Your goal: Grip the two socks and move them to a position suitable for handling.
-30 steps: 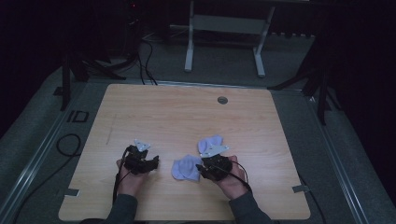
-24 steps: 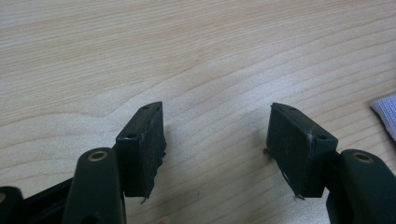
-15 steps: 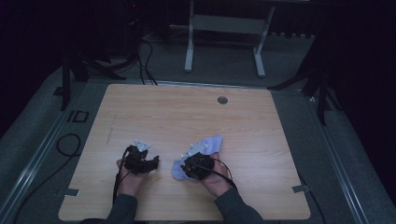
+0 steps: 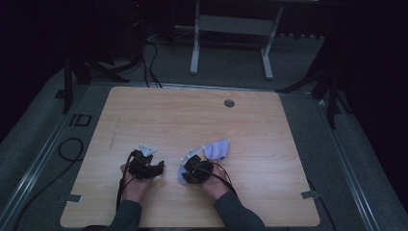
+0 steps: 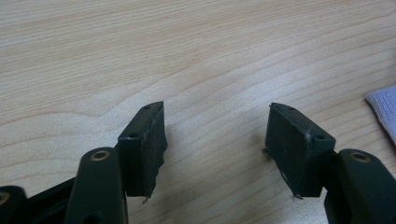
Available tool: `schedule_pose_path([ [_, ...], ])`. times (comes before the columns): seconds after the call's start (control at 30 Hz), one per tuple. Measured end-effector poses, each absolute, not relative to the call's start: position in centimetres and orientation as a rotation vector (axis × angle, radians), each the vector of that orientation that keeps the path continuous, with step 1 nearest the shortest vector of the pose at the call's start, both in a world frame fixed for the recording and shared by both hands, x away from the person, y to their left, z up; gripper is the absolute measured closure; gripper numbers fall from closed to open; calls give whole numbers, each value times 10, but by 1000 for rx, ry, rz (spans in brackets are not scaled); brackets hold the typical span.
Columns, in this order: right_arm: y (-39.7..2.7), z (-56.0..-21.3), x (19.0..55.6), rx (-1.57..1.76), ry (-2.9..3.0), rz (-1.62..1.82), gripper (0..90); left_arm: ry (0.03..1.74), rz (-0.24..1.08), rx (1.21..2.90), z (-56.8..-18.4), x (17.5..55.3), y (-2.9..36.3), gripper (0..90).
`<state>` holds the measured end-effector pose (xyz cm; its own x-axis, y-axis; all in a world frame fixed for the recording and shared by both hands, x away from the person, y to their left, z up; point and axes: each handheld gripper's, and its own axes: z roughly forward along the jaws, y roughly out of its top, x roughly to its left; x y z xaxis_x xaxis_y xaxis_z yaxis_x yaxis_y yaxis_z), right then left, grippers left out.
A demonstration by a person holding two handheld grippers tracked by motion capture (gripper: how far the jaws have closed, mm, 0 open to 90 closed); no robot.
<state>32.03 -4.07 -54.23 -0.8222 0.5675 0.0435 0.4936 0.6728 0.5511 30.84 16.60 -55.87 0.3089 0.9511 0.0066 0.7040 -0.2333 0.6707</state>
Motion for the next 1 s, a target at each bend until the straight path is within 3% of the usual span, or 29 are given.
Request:
schedule_pose_path([
  [0.17, -37, -543, 317, 843, 2729, 811, 750, 1456, 560, 2030, -557, 307, 163, 463],
  [0.27, -40, -543, 319, 826, 2732, 808, 849, 1396, 553, 2057, -555, 303, 157, 605],
  [0.53, -46, -545, 321, 794, 2759, 873, 874, 1247, 471, 2099, -552, 293, 134, 816],
  [0.73, -48, -546, 320, 767, 2758, 894, 874, 1186, 377, 2094, -555, 288, 122, 882],
  [1.0, -49, -547, 321, 758, 2754, 913, 874, 1158, 324, 2072, -557, 286, 115, 889],
])
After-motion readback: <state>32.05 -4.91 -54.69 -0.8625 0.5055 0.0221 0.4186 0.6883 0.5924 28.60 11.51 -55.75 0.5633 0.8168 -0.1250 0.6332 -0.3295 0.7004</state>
